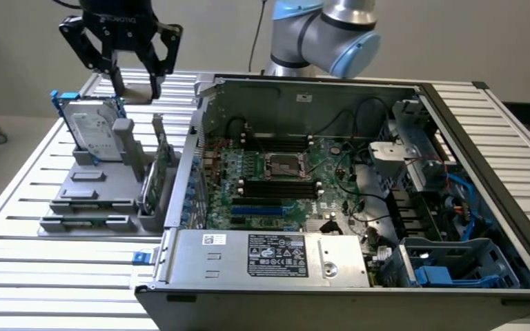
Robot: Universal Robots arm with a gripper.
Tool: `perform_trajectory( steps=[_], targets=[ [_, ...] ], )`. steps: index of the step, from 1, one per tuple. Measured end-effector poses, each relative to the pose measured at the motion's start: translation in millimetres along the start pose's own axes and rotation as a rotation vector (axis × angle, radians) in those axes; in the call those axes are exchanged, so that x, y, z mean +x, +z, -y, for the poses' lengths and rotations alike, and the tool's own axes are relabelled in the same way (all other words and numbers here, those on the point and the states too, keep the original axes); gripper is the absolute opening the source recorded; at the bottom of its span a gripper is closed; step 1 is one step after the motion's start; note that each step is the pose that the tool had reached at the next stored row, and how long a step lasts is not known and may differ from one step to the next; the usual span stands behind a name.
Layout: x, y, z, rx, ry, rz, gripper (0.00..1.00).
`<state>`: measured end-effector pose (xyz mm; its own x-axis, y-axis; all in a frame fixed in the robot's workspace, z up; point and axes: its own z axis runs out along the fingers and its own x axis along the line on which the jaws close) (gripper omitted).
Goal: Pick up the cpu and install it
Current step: 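Pick up the cpu and move it towards the insertion slot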
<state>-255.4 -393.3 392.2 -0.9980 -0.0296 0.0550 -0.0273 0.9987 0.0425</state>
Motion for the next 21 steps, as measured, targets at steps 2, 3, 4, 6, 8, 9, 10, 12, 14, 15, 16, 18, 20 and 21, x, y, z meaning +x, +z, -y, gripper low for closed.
perform_trajectory(
  steps=[2,3,4,6,8,9,10,12,14,15,16,18,20,21],
  targets=[
    [-9.3,-2.6,0.8,-0.0017,0.0,-0.0003,0.55],
    [-13.7,-3.5,1.2,-0.0023,0.0,-0.0007,0.55],
    [-18.2,-4.2,1.7,-0.003,0.0,-0.0011,0.55],
    [-27.1,-5.1,2.7,-0.0045,0.0,-0.002,0.55],
    [-36.2,-5.7,3.5,-0.0058,0.0,-0.0035,0.55],
    [-40.7,-6.0,3.9,-0.0062,0.0,-0.0045,0.55],
    [-45.4,-6.3,4.3,-0.0067,0.0,-0.0055,0.55],
    [-54.4,-6.8,5.1,-0.0075,0.0,-0.0072,0.55],
    [-63.4,-7.3,6.1,-0.0089,0.0,-0.0077,0.55],
    [-67.8,-7.6,6.5,-0.0098,0.0,-0.0076,0.55],
    [-72.6,-7.9,7.0,-0.0107,0.0,-0.0077,0.55],
    [-81.5,-8.4,7.6,-0.0123,0.0,-0.0076,0.55],
    [-90.5,-8.9,8.1,-0.0146,0.0,-0.0075,0.55],
    [-95.0,-9.2,8.2,-0.0157,-0.001,-0.0075,0.55]
  ],
)
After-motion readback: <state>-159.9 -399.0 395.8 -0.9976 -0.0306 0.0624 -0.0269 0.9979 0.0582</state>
